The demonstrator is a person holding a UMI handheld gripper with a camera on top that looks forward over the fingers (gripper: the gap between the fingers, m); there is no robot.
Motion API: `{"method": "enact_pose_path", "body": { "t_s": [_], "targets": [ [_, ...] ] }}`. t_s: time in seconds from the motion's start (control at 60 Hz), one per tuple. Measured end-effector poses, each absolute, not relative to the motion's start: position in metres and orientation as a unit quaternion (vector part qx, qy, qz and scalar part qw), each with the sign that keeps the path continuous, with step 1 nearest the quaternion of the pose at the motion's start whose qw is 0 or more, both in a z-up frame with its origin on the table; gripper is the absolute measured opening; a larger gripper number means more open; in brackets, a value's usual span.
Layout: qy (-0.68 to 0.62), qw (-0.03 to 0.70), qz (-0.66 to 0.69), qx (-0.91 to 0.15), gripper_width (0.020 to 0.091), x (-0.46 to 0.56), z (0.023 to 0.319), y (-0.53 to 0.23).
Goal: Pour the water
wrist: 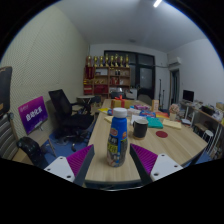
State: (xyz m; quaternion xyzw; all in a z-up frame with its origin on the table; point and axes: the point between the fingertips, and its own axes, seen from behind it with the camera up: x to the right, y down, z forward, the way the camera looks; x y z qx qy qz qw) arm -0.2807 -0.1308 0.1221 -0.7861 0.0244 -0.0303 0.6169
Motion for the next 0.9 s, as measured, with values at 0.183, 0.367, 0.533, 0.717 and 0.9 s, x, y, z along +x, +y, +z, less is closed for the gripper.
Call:
{"method": "enact_pose_path", "body": {
  "t_s": [0.183, 0.367, 0.533, 0.717, 0.9],
  "targets": [
    [0.018, 0.616, -0.012, -0.787, 0.0814, -0.255, 0.082, -0.046],
    [-0.032, 0.628, -0.033, -0.777, 0.0610, -0.252, 0.061, 0.005],
    [-0.052, 0.618, 0.002, -0.785, 0.0526, -0.256, 0.054, 0.021],
    [-0.007, 0.564, 0.155, -0.811, 0.0472, -0.269, 0.085, 0.057],
    [0.237, 0.450, 0.437, -0.742, 0.0470, -0.256, 0.152, 0.105]
  ]
}}
